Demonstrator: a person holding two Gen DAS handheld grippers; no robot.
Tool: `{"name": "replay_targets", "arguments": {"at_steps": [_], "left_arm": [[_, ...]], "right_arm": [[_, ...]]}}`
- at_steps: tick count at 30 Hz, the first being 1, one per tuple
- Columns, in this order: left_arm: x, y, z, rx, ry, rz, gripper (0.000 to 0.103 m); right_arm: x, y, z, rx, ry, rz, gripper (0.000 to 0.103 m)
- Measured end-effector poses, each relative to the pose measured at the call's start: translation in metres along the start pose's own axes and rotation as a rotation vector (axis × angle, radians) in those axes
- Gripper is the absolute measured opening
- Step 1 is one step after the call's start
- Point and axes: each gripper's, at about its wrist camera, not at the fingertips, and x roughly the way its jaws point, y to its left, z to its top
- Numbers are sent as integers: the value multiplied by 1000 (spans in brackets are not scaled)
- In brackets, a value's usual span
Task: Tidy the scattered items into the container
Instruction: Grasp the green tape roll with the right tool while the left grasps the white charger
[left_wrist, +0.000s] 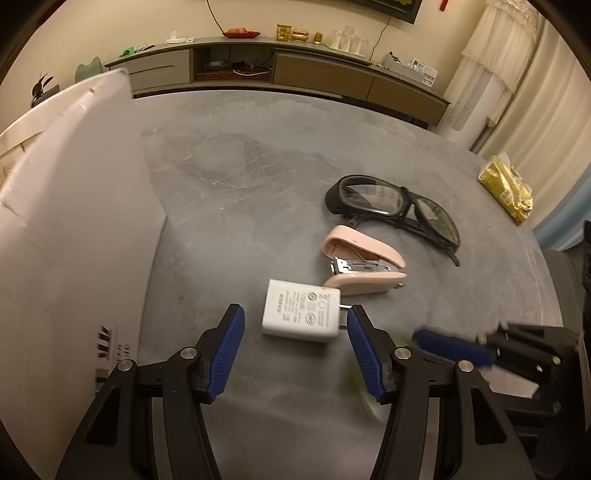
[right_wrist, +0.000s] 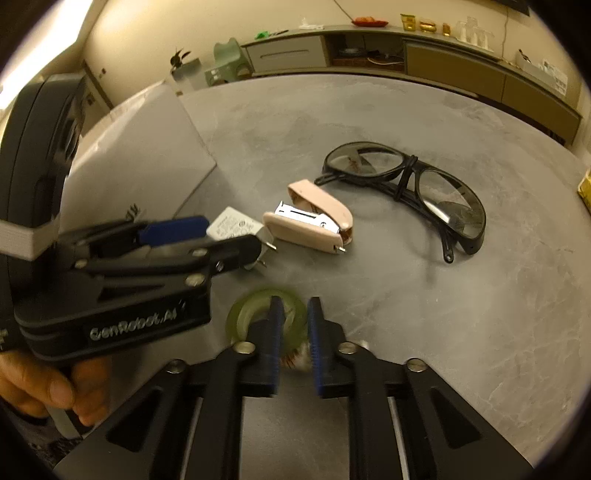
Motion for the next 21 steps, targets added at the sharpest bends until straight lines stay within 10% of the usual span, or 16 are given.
{"name": "replay_targets", "arguments": {"at_steps": [8, 21], "left_arm": [[0, 2, -3, 34, -5, -9, 59], [-1, -1, -11, 105, -28, -34, 48]], "right_arm": [[3, -7, -1, 21, 18, -14, 27], [2, 10, -6, -59, 27, -32, 15]]}}
